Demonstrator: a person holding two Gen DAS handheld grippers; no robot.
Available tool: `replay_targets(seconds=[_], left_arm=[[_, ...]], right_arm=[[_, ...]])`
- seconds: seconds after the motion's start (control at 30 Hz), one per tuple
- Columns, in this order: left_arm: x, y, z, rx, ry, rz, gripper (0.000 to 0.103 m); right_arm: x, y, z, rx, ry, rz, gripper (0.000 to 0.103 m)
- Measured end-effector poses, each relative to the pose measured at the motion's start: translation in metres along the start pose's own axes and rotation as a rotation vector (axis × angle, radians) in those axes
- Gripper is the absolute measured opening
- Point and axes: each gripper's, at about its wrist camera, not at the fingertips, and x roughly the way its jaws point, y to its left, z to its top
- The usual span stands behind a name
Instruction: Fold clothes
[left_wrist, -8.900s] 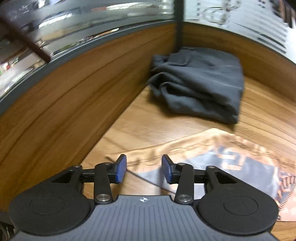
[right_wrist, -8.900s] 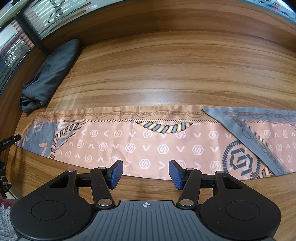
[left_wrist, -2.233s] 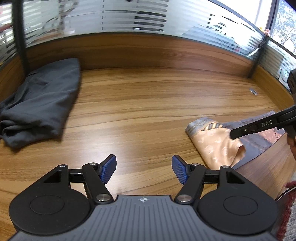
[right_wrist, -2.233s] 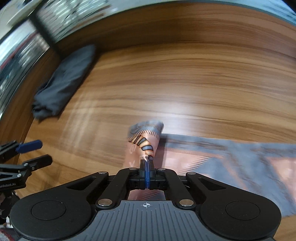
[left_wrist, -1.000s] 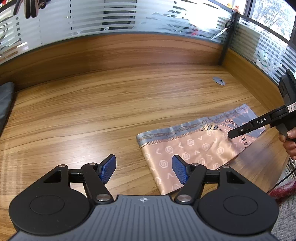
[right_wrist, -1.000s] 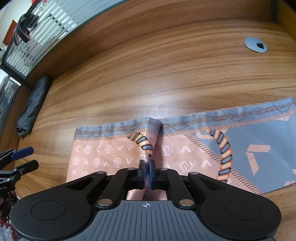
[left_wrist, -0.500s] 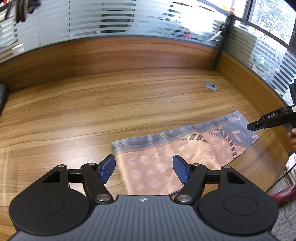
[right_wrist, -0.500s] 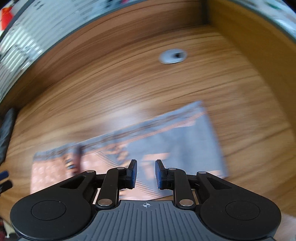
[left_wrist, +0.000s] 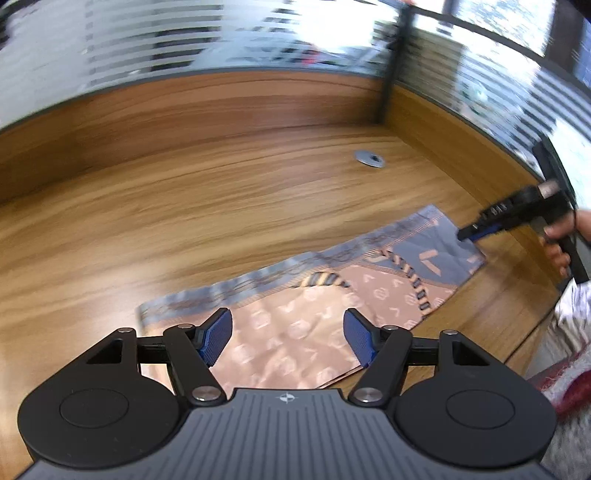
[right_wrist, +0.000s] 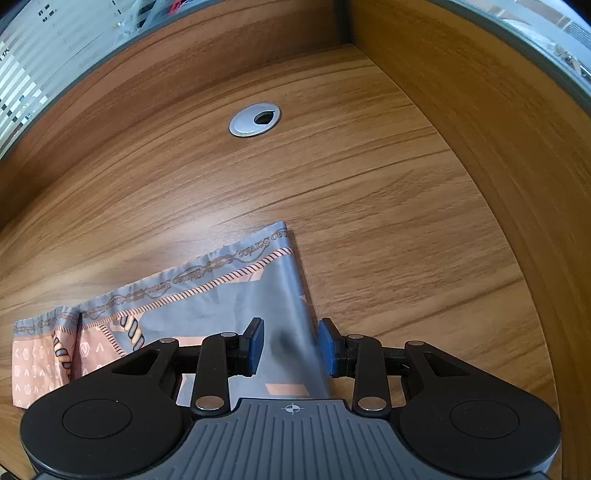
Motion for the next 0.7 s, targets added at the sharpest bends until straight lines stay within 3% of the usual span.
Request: replay_targets(seconds=[0.03,0.13,0.23,0.3,0.57,0.7], left_arm=[[0.004,-0.004,0.002,0.014,0.001,-0.007,0.063],[0.016,-0.017,0.006,0.057,0.004,-0.026,0.04],[0.035,-0.03,0.011,0.103,0.028,-0.05,0.036],[0.048,-0.038,0.014,0.132,0.047,-0.06,0.027],[0.088,-0.053,0.009,0.16,0.15,-0.089,0.026],[0.09,-0.051,0.01,0.122,0.145,-0.103,0.028]], right_arm=[[0.002,-0.001,0.001,0.002,0.001,0.001,0.035],[0.004,-0.004,0.003,0.003,-0.007,0.003,0.034],[0.004,-0.006,0.005,0.001,-0.015,0.008,0.034],[0.005,-0.007,0.007,-0.001,-0.016,0.01,0.034],[0.005,-0.008,0.005,-0.002,-0.023,0.016,0.034],[0.006,-0.009,0.006,-0.001,-0.013,0.033,0.029]])
